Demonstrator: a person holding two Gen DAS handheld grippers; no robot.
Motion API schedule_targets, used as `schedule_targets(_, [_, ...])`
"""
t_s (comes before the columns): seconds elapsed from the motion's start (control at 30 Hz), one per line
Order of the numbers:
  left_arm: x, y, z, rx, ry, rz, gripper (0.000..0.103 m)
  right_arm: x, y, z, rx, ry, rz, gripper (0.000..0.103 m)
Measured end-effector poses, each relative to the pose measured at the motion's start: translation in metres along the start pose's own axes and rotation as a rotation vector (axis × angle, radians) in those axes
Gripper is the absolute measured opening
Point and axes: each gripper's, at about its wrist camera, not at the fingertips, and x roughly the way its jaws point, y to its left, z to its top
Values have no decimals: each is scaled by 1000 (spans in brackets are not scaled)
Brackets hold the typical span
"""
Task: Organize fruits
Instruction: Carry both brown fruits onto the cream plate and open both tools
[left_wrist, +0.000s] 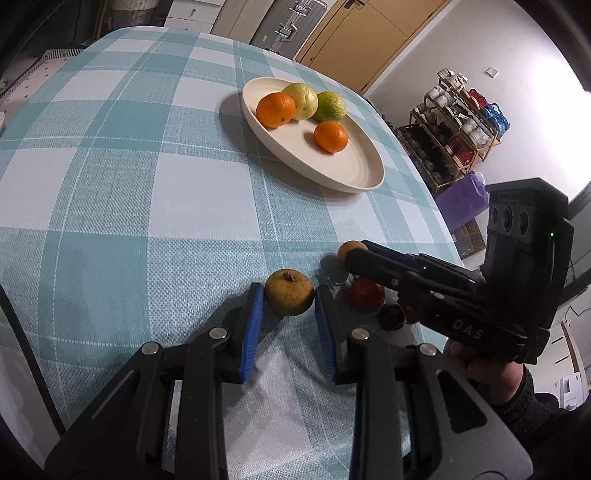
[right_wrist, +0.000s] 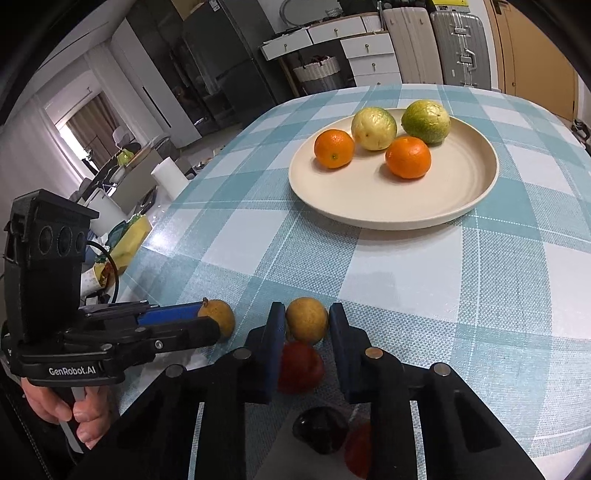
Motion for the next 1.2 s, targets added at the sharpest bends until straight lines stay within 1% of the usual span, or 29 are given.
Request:
schedule_targets(0.2, [1,-3,12,12,-11,6,25,-13,-7,3,26,-52,35,25])
schedule_targets(0.33, [2,-9,26,23,-24,6,25,-22,-11,9,35,-82,49,25])
schedule_targets(0.67, [5,-31,85,54,-85,16,25,-46,-33,34,68,-157,55,25])
schedule_targets(0.8, [16,-37,111,50,-88,11,25,-54,-42,49,73,-182,49,25])
schedule_targets(0.97, [34,-42,136,54,-80,21,25,-58,-49,66,78,-206,47,25])
schedule_targets(1.2, [60,-45,158,56,-56,27,25,-49,-64,90,114,-218,58,25])
